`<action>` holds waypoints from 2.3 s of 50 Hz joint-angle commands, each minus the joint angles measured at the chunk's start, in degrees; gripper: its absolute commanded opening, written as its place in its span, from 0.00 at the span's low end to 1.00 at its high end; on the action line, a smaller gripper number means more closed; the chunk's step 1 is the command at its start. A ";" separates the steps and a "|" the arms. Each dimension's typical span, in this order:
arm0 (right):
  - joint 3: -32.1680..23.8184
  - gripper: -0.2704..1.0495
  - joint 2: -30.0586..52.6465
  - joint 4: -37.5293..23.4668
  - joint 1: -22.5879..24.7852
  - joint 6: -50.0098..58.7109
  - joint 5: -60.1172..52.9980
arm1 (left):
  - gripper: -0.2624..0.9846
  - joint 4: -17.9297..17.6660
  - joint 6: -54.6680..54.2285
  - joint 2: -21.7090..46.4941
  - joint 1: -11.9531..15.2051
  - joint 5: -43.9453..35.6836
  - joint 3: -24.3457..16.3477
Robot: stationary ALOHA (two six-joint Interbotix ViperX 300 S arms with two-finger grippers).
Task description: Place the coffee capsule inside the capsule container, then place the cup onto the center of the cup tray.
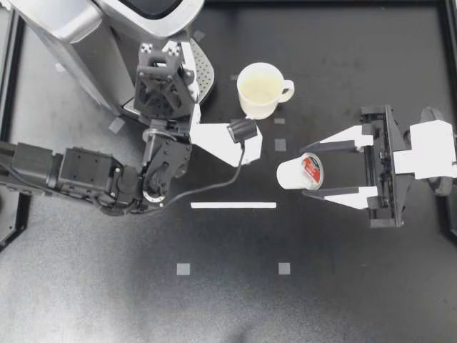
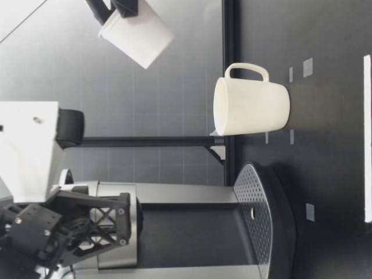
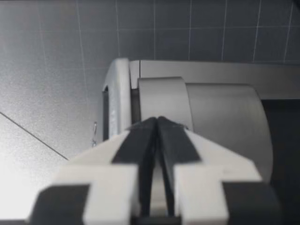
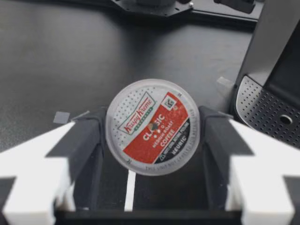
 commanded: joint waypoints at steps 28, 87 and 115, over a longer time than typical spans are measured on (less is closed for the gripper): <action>-0.70 0.61 -0.79 0.00 -0.35 0.00 -0.79 | 0.32 6.86 0.35 -5.45 2.11 2.29 -0.09; -1.67 0.61 -0.97 0.26 -0.35 1.05 -2.11 | 0.31 1.58 -29.27 -26.72 14.41 -19.60 6.15; -2.90 0.61 -0.26 0.26 -0.35 1.05 -2.11 | 0.31 0.09 -37.97 -35.77 23.47 -31.90 12.22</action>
